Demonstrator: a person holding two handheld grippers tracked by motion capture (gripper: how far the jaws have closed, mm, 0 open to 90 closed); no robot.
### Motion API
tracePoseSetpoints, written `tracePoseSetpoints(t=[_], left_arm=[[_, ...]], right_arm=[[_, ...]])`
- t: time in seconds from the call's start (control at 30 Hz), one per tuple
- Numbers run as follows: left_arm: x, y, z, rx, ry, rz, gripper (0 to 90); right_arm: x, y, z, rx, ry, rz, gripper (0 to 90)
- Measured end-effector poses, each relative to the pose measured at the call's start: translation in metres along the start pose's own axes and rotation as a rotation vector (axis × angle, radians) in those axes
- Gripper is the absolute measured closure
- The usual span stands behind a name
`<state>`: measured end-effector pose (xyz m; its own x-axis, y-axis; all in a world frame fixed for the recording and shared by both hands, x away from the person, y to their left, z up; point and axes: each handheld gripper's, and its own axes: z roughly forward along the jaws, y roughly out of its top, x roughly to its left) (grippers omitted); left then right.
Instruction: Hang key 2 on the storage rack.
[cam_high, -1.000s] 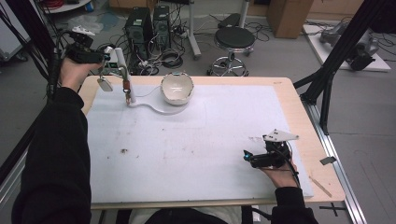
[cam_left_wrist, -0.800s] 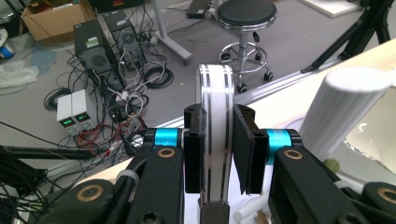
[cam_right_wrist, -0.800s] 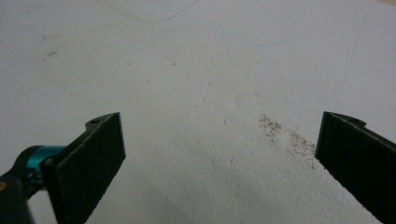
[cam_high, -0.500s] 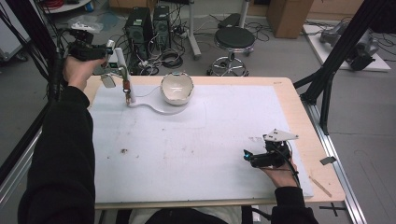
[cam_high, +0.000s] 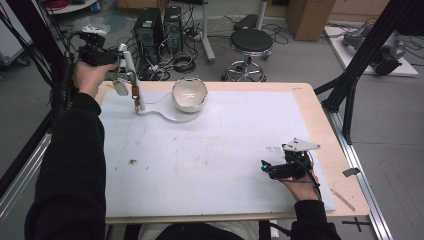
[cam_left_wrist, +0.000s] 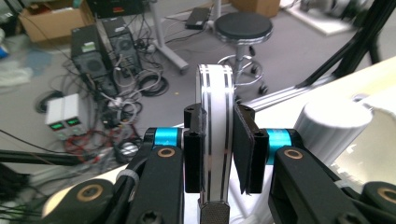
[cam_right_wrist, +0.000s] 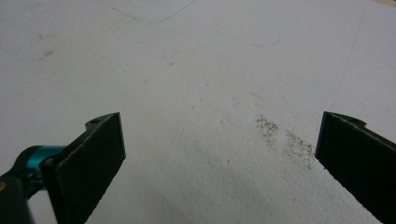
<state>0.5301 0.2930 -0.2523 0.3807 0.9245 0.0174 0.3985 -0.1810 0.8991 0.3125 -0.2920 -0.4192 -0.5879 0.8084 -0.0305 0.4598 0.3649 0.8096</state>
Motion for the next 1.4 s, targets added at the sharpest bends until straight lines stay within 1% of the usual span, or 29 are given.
tracePoseSetpoints(t=[0.07,0.1,0.23,0.27,0.33,0.47,0.57,0.6,0.63,0.67,0.7,0.73,0.77,0.8,0.83,0.87,0.9,0.93,0.97,1.03,1.1,1.13,1.17,1.2,1.23,1.27,1.3,1.33,1.4], left_arm=[[0.001,0.001,-0.001,-0.011,-0.010,-0.043,75.1],[0.001,0.001,-0.001,-0.010,-0.010,-0.054,75.1],[0.002,0.000,0.000,0.005,-0.022,-0.079,75.0],[0.002,0.000,0.000,0.005,-0.022,-0.079,75.0],[0.003,-0.002,0.001,0.001,-0.033,-0.099,75.0],[0.004,-0.005,0.002,0.012,-0.027,-0.095,74.5],[0.005,-0.007,0.000,-0.001,-0.013,-0.092,72.4],[0.007,-0.007,-0.001,0.005,-0.012,-0.126,67.9],[0.007,-0.007,-0.001,0.005,-0.012,-0.126,64.0],[0.009,-0.007,-0.001,0.006,-0.024,-0.143,64.0],[0.010,-0.007,-0.003,0.006,-0.026,-0.139,58.7],[0.011,-0.007,-0.004,0.001,-0.019,-0.141,58.7],[0.013,-0.007,-0.005,0.004,-0.012,-0.150,54.1],[0.015,-0.007,-0.007,0.002,-0.019,-0.175,48.5],[0.021,-0.008,-0.010,-0.006,-0.055,-0.215,38.8],[0.021,-0.008,-0.010,-0.006,-0.055,-0.215,36.6],[0.023,-0.009,-0.012,-0.008,-0.049,-0.219,36.6],[0.025,-0.010,-0.014,0.002,-0.027,-0.216,33.7],[0.025,-0.011,-0.015,0.011,-0.006,-0.213,25.3],[0.028,-0.013,-0.018,0.009,0.007,-0.223,17.8],[0.030,-0.016,-0.022,-0.007,-0.013,-0.253,16.4],[0.031,-0.017,-0.024,-0.011,-0.031,-0.256,13.8],[0.034,-0.020,-0.028,-0.034,-0.041,-0.277,9.7],[0.034,-0.020,-0.028,-0.034,-0.041,-0.277,4.9],[0.035,-0.022,-0.029,-0.049,-0.037,-0.292,1.7],[0.038,-0.026,-0.031,-0.066,-0.056,-0.320,1.6],[0.038,-0.026,-0.031,-0.066,-0.056,-0.320,1.6],[0.039,-0.028,-0.032,-0.063,-0.072,-0.324,1.6],[0.038,-0.031,-0.034,-0.064,-0.086,-0.310,1.6]], right_arm=[[-0.001,0.000,0.000,-0.004,-0.002,-0.004,0.5],[-0.001,0.000,0.000,-0.002,0.000,-0.003,0.5],[0.000,0.000,0.001,0.003,0.000,-0.007,0.5],[0.000,0.000,0.001,0.002,0.001,-0.005,0.5],[0.000,0.000,0.001,-0.001,-0.001,-0.007,0.5],[0.000,0.000,0.001,0.003,0.001,-0.007,0.5],[0.000,0.000,0.001,0.003,0.002,-0.007,0.5],[0.000,0.000,0.001,0.004,0.001,-0.008,0.5],[0.000,0.000,0.001,0.004,0.001,-0.008,0.5],[0.000,0.000,0.001,0.005,0.003,-0.007,0.5],[0.000,0.000,0.001,0.001,0.001,-0.010,0.5],[0.000,0.000,0.001,0.001,0.001,-0.010,0.5],[0.000,0.000,0.001,0.002,0.002,-0.011,0.5],[0.000,0.000,0.001,0.003,0.002,-0.009,0.5],[0.000,0.000,0.001,0.003,0.002,-0.009,0.5],[0.000,0.000,0.001,0.003,0.002,-0.009,0.5],[0.000,0.000,0.001,0.003,0.002,-0.007,0.5],[0.000,0.000,0.001,0.003,0.002,-0.007,0.5],[0.000,0.000,0.002,0.004,0.003,-0.008,0.5],[0.000,0.000,0.002,0.005,0.003,-0.006,0.5],[0.000,0.000,0.002,0.006,0.003,-0.007,0.5],[0.000,0.000,0.002,0.006,0.005,-0.006,0.5],[0.000,0.000,0.002,0.006,0.004,-0.007,0.5],[0.000,0.000,0.002,0.006,0.004,-0.007,0.5],[0.000,0.000,0.002,0.005,0.004,-0.006,0.5],[-0.001,0.000,0.002,0.006,0.005,-0.006,0.5],[-0.001,0.000,0.002,0.006,0.005,-0.006,0.5],[0.000,0.000,0.002,0.003,0.005,-0.002,0.5],[-0.001,0.000,0.001,-0.002,0.006,0.002,0.5]])
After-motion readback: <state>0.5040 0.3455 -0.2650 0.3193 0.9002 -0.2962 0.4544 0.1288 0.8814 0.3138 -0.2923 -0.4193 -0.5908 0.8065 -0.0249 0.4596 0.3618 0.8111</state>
